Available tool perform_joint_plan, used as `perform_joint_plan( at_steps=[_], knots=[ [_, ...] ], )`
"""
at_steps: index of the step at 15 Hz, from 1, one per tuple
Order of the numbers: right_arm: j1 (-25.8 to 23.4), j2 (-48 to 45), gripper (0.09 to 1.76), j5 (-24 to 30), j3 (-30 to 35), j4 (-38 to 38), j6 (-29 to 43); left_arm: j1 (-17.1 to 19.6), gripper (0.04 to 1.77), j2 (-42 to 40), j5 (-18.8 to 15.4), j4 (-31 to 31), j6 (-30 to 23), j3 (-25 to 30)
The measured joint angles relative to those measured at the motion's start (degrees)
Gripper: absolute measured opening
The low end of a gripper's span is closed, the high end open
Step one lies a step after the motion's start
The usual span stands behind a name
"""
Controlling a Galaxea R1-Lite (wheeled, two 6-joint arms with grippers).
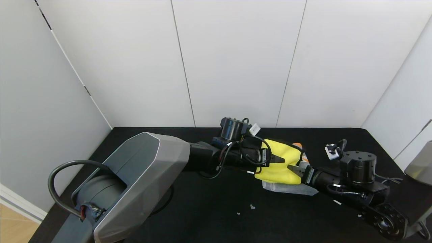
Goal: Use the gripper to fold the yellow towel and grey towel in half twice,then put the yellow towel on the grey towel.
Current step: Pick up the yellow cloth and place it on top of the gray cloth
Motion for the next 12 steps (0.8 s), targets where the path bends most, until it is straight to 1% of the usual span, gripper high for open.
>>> perform_joint_plan(
  at_steps=[2,5,9,12],
  knots=[
    [-0.24,-0.15,1.31,0.0,0.22,0.0,0.0,0.52,1.3,0.11,0.02,0.05,-0.02,0.0],
    [-0.5,-1.19,1.44,0.02,0.87,-0.05,-0.02,1.22,1.43,0.38,0.02,0.16,-0.02,0.05],
    [-1.71,-5.46,1.55,0.71,1.38,-0.02,0.04,1.33,1.54,0.77,0.04,0.18,0.0,-0.02],
    [-1.32,-5.39,1.6,0.79,0.69,-0.02,0.11,1.33,1.59,0.84,0.04,0.13,-0.02,-0.09]
  ],
)
